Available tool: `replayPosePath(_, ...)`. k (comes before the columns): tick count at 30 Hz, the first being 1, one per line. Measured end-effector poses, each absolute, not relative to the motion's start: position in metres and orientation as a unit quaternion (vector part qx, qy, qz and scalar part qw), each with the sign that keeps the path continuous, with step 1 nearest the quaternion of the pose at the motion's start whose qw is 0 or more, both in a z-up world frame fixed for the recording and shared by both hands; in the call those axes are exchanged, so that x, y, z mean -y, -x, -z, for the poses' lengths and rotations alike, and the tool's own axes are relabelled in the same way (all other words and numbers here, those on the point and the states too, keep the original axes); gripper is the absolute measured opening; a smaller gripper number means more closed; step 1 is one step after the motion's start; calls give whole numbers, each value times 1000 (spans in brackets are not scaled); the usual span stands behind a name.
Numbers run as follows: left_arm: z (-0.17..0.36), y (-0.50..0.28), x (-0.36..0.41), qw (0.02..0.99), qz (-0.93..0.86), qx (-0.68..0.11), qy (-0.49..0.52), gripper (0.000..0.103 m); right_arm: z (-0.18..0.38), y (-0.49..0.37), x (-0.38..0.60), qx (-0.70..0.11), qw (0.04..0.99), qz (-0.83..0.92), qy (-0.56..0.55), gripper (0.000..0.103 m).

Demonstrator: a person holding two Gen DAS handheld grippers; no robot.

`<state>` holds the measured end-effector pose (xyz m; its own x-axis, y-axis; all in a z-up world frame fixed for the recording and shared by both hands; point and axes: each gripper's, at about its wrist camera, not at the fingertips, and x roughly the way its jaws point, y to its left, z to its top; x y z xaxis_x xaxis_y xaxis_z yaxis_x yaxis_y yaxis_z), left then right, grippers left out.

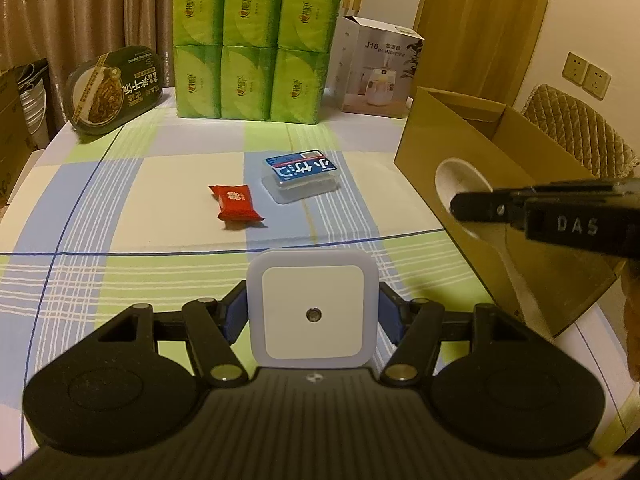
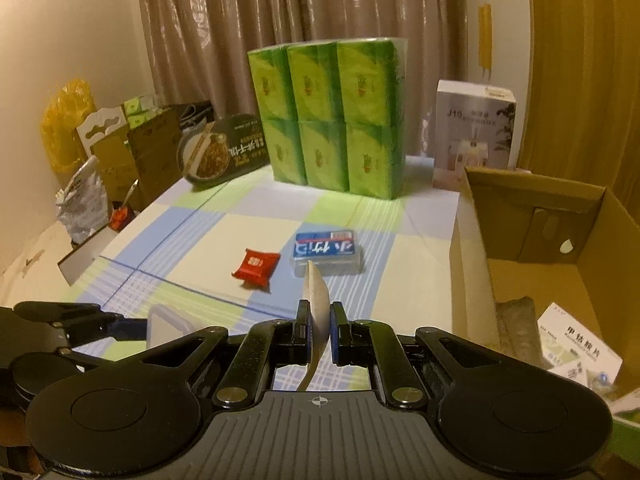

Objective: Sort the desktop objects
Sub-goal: 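Carry the container and spoon with both tools over the cardboard box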

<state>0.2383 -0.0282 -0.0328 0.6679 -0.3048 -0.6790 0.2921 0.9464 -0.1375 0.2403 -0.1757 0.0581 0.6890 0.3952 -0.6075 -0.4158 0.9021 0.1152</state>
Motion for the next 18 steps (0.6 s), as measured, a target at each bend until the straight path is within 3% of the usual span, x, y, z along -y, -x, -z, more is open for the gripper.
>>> replayPosePath(18,31,-249,53,911,181,-371,-12,60,-80,-252,205,-300,931,-207,-5,5)
